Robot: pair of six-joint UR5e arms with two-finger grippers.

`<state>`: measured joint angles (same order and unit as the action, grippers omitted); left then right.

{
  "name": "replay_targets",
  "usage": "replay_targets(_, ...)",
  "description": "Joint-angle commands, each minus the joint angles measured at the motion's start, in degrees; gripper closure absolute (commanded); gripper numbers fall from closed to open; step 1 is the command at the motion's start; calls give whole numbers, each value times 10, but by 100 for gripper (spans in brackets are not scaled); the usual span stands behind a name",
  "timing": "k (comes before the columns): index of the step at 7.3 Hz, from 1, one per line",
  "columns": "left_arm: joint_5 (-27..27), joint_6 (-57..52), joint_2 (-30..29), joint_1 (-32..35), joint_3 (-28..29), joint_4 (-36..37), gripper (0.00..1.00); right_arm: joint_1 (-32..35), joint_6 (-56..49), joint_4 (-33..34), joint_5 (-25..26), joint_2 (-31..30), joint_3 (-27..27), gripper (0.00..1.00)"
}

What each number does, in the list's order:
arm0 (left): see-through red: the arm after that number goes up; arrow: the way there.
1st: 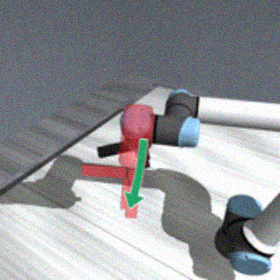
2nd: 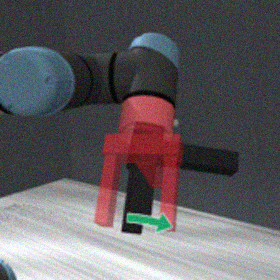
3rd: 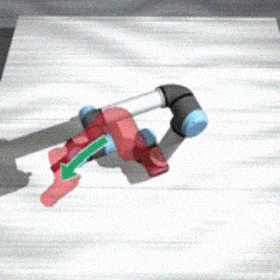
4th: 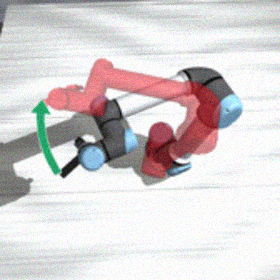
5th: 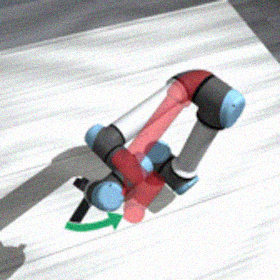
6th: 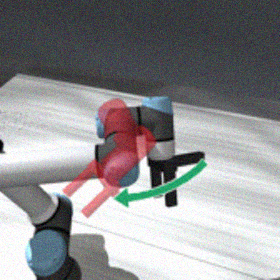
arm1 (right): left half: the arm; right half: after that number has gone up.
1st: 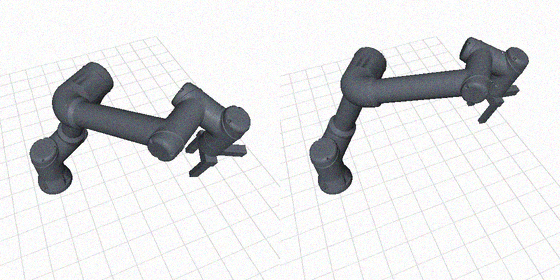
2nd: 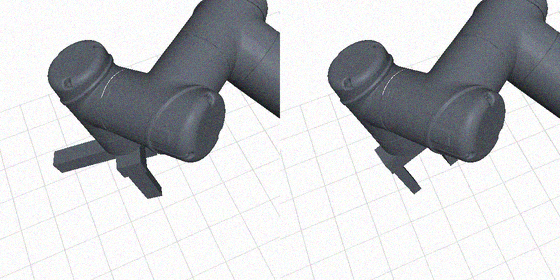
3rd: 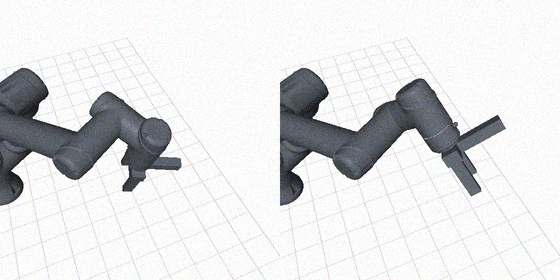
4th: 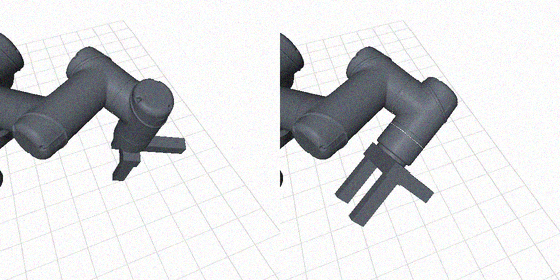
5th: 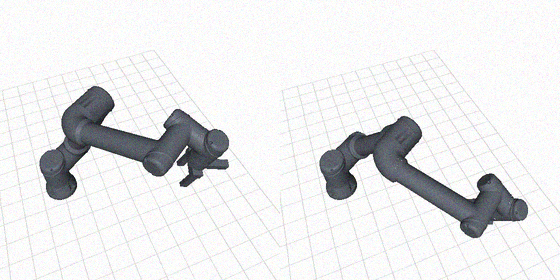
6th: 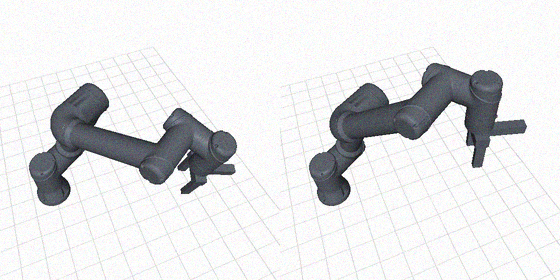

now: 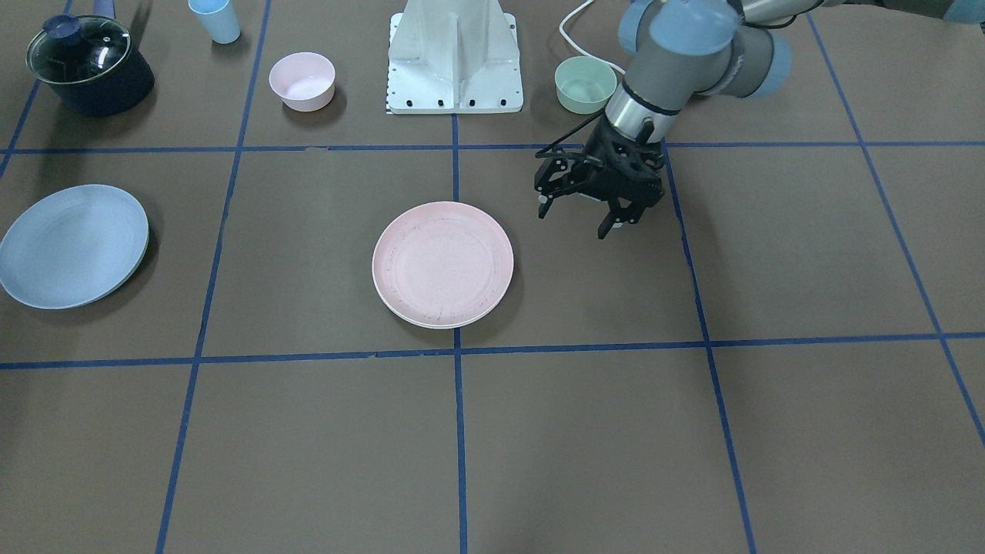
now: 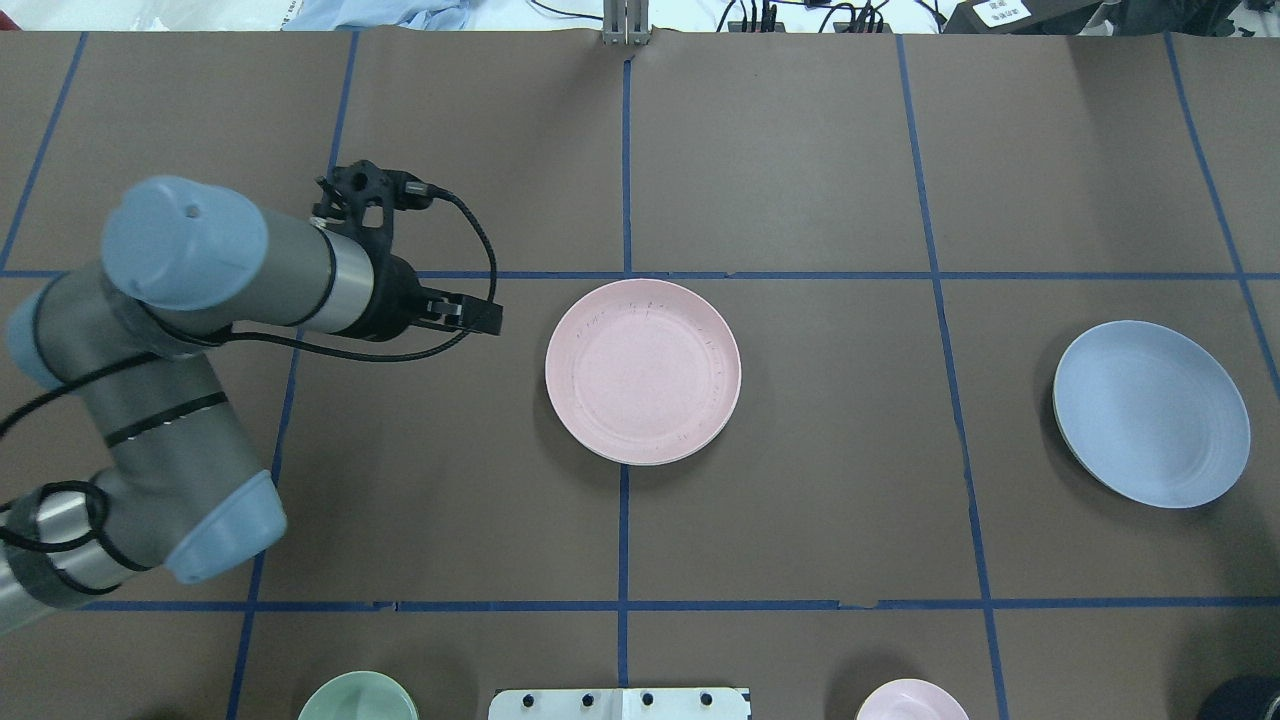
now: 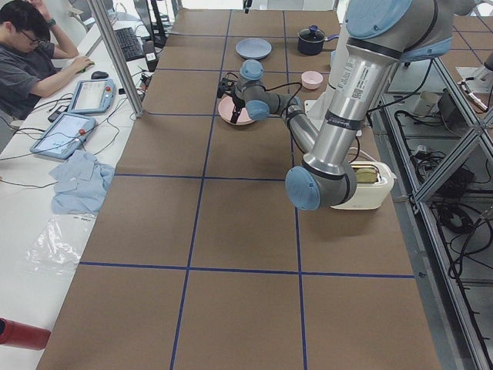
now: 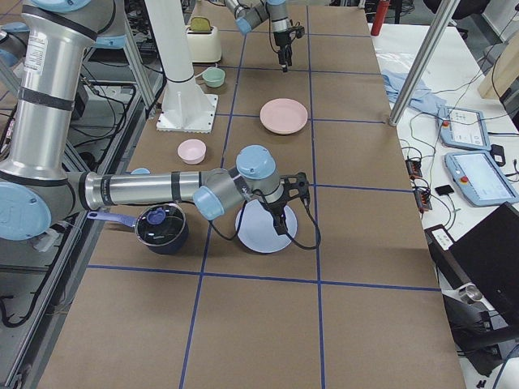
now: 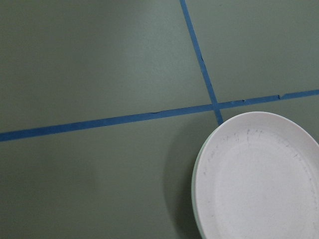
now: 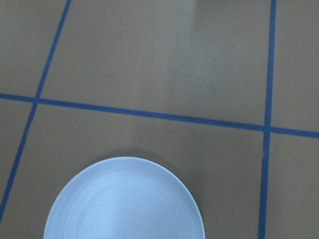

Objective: Stack three plates with pink and blue
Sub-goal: 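Withdraw the left gripper away from the stacked plates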

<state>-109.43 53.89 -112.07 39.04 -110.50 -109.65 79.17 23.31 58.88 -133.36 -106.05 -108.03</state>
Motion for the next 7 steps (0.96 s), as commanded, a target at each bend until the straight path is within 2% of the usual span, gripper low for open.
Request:
replay_targets(1,-58,-187,75,96,-69,56,0,-30,23,-30,31,-48,1,2)
replay_targets(2,-73,-250,103,131,-69,50,0,-81,68,-31,90,-50,3,2)
replay_targets(3,-73,-266,109,146,-69,50,0,-109,88,-74,116,-53,34,3)
replay_targets(4,-72,-266,109,147,-69,50,0,-127,131,-195,119,-51,114,5)
replay_targets(5,-72,-266,108,148,-70,49,0,-153,200,-285,128,-48,152,9)
replay_targets(6,-71,-266,108,149,-70,49,0,-182,217,-296,145,-45,155,20)
replay_targets(7,-70,-266,107,152,-70,49,0,-196,217,-298,147,-39,168,25)
